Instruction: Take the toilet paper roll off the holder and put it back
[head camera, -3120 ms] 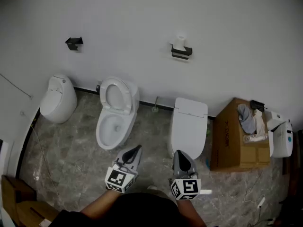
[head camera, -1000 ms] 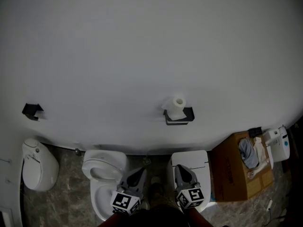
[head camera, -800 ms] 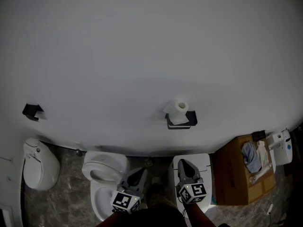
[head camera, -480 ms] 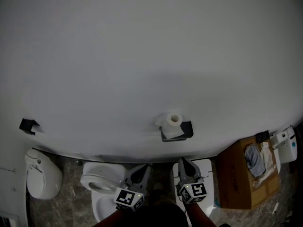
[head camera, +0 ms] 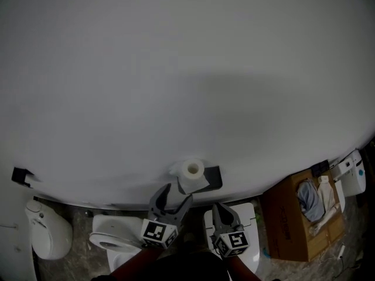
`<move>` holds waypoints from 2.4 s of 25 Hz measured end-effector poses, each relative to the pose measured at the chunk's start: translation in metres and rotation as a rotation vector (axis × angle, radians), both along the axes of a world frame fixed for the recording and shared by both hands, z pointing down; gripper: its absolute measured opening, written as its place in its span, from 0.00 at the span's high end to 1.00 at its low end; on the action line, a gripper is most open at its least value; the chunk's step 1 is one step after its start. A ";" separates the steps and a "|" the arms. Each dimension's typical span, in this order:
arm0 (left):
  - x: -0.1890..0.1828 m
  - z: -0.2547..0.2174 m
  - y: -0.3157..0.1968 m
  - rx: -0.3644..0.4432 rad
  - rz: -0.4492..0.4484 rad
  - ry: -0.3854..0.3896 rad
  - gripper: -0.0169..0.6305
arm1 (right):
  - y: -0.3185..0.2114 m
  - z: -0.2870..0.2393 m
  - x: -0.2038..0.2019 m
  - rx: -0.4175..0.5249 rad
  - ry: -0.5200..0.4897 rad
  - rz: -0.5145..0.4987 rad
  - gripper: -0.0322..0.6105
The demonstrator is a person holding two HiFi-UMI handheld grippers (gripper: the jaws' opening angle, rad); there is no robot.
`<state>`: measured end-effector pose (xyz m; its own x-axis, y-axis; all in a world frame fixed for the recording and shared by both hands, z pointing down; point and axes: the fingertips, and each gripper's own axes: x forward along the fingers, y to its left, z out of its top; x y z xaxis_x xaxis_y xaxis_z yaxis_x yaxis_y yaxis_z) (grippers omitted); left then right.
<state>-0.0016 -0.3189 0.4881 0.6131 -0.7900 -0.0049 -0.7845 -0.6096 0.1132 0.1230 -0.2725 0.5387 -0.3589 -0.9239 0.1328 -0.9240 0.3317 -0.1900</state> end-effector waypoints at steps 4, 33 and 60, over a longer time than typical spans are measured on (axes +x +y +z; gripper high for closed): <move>0.027 0.013 -0.032 -0.018 0.036 -0.076 0.39 | -0.015 0.009 0.011 -0.011 0.003 0.003 0.95; 0.029 -0.023 -0.051 0.015 -0.101 -0.148 0.41 | -0.029 0.016 0.028 -0.014 -0.004 -0.020 0.95; -0.190 -0.052 0.200 -0.016 -0.386 -0.057 0.41 | 0.128 -0.068 -0.077 0.068 0.149 -0.083 0.95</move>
<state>-0.1911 -0.1192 0.4357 0.2697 -0.9623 0.0344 -0.9612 -0.2669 0.0695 0.0463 -0.1446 0.4706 -0.4152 -0.9006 0.1287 -0.9093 0.4152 -0.0279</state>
